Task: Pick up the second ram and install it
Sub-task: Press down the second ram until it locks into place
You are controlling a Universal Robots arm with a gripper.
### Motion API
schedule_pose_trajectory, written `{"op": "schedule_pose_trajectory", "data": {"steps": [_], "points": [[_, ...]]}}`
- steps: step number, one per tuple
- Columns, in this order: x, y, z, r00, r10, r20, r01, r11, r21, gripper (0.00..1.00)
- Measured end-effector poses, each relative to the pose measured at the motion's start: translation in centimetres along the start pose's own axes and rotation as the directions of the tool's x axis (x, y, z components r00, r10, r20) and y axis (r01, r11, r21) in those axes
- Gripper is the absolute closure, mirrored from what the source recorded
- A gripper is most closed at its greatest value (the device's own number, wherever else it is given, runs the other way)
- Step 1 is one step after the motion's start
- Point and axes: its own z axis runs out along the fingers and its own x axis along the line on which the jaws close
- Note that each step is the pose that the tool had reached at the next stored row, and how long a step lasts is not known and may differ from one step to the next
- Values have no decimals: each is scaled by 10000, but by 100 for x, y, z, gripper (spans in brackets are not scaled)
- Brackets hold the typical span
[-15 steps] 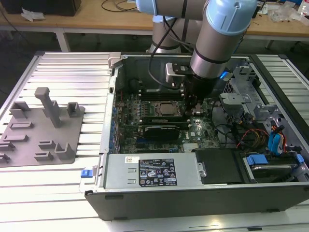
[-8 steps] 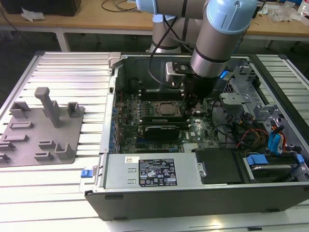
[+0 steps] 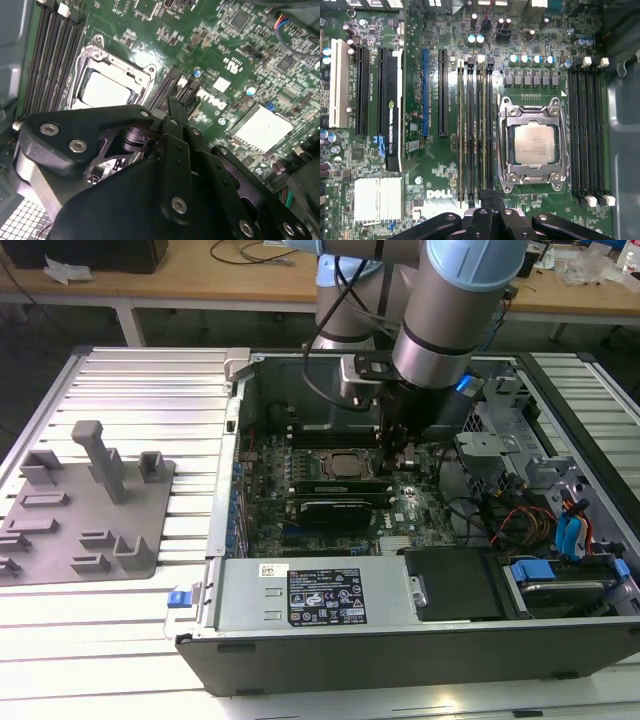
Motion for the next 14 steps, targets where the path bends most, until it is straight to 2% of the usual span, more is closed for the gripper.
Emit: {"op": "schedule_pose_trajectory", "data": {"steps": [2, 4, 12, 14], "points": [[0, 37, 3, 10000, 1, 0, -1, 10000, 0, 92], [2, 143, 9, 10000, 1, 0, -1, 10000, 0, 92], [4, 317, 20, 10000, 0, 0, 0, 10000, 1, 92], [5, 390, 24, 10000, 1, -2, -1, 10000, 2, 92]]}}
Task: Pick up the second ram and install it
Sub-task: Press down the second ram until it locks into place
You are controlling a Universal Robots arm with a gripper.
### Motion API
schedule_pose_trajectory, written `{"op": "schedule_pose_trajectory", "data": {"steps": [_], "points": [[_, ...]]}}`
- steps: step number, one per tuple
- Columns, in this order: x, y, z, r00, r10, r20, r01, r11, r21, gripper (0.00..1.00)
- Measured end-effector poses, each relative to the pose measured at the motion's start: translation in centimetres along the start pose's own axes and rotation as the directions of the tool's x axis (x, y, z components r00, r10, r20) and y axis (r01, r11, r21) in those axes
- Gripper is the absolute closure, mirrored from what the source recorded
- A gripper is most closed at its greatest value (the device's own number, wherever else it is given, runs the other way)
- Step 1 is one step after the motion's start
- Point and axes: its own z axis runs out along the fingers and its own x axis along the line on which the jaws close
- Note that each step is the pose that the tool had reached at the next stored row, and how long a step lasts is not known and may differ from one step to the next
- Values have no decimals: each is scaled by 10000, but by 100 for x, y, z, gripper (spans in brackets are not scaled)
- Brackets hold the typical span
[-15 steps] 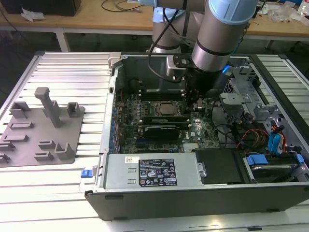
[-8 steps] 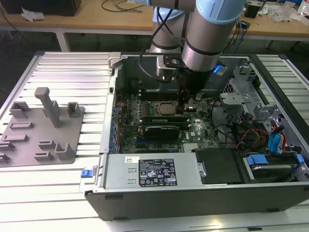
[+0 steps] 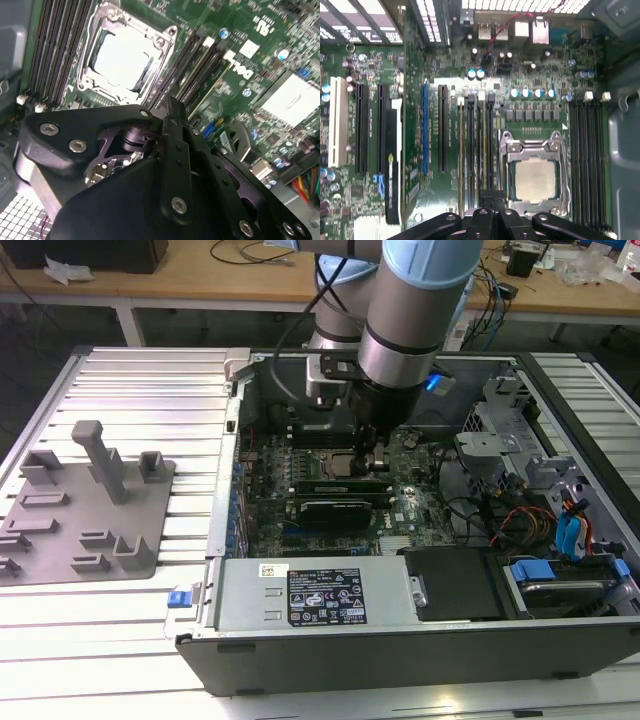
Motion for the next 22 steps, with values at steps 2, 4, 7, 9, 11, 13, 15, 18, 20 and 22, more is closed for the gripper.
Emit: {"op": "schedule_pose_trajectory", "data": {"steps": [2, 4, 7, 9, 11, 13, 15, 18, 20, 22], "points": [[1, 42, 3, 10000, -1, 1, 1, 10000, 1, 92], [1, 97, 7, 10000, -1, 2, 1, 10000, 2, 92], [2, 169, 11, 10000, -2, 2, 2, 10000, 4, 92], [4, 263, 17, 10000, -1, 1, 1, 10000, 8, 92], [5, 319, 21, 10000, -3, 2, 3, 10000, 10, 92], [6, 383, 25, 10000, -1, 2, 1, 10000, 14, 92], [6, 440, 29, 10000, -3, 2, 3, 10000, 16, 92], [8, 442, 55, 10000, -2, 2, 2, 10000, 15, 92], [9, 404, 65, 10000, -3, 2, 3, 10000, 14, 92], [13, 391, 111, 10000, -1, 3, 1, 10000, 15, 92]]}}
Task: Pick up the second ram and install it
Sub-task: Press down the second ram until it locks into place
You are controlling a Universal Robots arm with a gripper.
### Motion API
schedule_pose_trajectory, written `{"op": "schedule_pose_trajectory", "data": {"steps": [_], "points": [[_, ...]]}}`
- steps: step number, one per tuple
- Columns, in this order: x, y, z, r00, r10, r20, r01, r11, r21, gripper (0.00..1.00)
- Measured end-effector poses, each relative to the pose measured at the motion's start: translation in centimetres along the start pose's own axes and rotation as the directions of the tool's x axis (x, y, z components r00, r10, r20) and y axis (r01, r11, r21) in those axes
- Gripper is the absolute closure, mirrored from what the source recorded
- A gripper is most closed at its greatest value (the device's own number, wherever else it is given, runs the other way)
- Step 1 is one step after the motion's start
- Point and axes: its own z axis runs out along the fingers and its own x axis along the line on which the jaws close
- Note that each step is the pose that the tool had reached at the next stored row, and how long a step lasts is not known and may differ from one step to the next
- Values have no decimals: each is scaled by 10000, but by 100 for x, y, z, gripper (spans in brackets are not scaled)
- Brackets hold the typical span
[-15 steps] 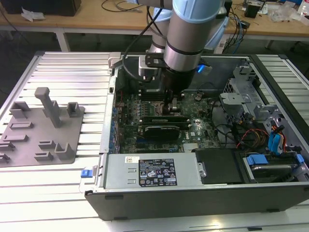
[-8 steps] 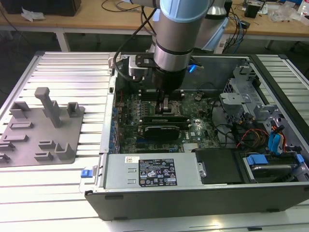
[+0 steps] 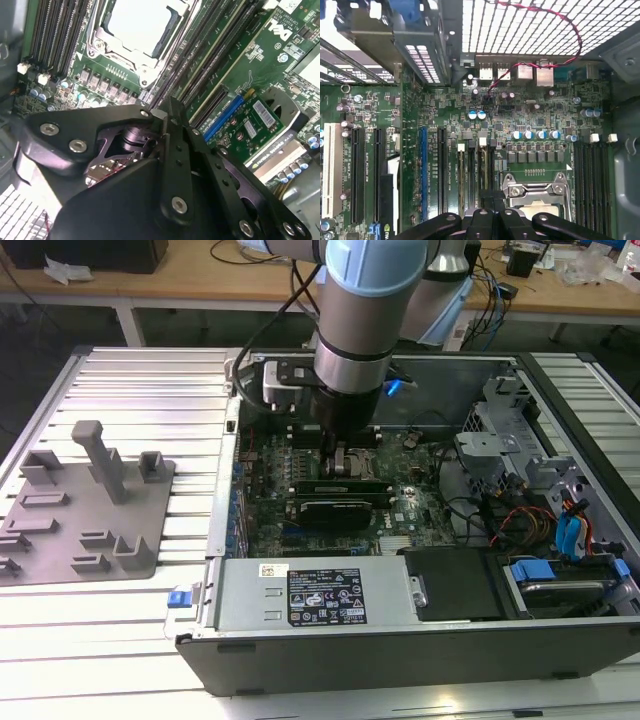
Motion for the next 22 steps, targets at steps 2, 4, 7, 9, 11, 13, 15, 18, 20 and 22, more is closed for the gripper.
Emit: {"op": "schedule_pose_trajectory", "data": {"steps": [2, 4, 7, 9, 11, 13, 15, 18, 20, 22], "points": [[1, -1, 11, 10000, -2, -2, 2, 10000, -1, 92], [3, -3, 36, 10000, -2, 2, 2, 10000, 1, 92], [7, -5, 76, 10000, -1, -4, 1, 10000, -3, 92], [8, -7, 94, 10000, -1, -1, 1, 10000, -1, 92], [9, -7, 110, 10000, -1, -2, 1, 10000, -1, 92], [9, -8, 111, 10000, -1, -1, 1, 10000, 0, 92], [9, -8, 109, 10000, -1, 1, 1, 10000, 1, 92], [-4, 2, -49, 10000, -2, 2, 2, 10000, 1, 92], [-9, 6, -114, 10000, -1, 0, 1, 10000, 0, 92], [-12, 8, -140, 10000, -1, 3, 1, 10000, 2, 92]]}}
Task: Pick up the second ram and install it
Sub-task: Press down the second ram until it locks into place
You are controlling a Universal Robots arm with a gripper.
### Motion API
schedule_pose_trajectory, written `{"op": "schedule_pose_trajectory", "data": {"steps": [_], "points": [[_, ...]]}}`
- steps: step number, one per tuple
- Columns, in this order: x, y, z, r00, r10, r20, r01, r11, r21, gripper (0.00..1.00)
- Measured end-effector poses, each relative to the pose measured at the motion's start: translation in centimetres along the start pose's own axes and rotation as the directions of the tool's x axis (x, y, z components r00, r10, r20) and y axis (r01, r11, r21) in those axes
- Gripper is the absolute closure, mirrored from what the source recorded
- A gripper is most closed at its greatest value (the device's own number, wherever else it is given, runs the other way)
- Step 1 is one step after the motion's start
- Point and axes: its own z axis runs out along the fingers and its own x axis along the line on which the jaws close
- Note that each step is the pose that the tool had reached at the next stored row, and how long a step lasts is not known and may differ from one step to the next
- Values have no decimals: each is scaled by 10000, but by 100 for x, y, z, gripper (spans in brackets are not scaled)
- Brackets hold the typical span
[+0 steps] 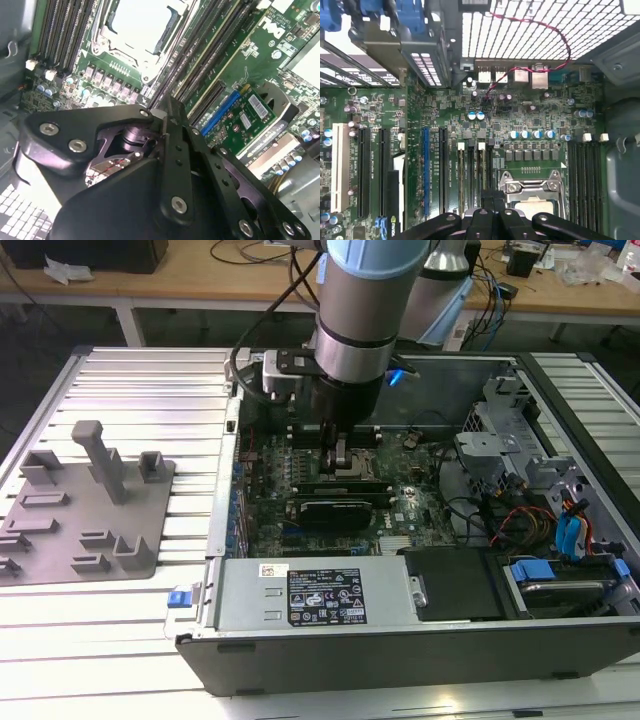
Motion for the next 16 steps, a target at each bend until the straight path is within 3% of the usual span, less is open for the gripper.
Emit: {"op": "schedule_pose_trajectory", "data": {"steps": [3, 5, 6, 8, 16], "points": [[0, -4, -2, 10000, -1, -2, 1, 10000, -2, 92], [-2, -120, -9, 10000, 1, -3, -1, 10000, -13, 92], [-3, -232, -16, 10000, 3, -3, -3, 10000, -31, 92], [-4, -334, -23, 10000, 3, -4, -3, 10000, -47, 92], [-5, -334, -33, 10000, 4, -5, -4, 10000, -48, 92]]}}
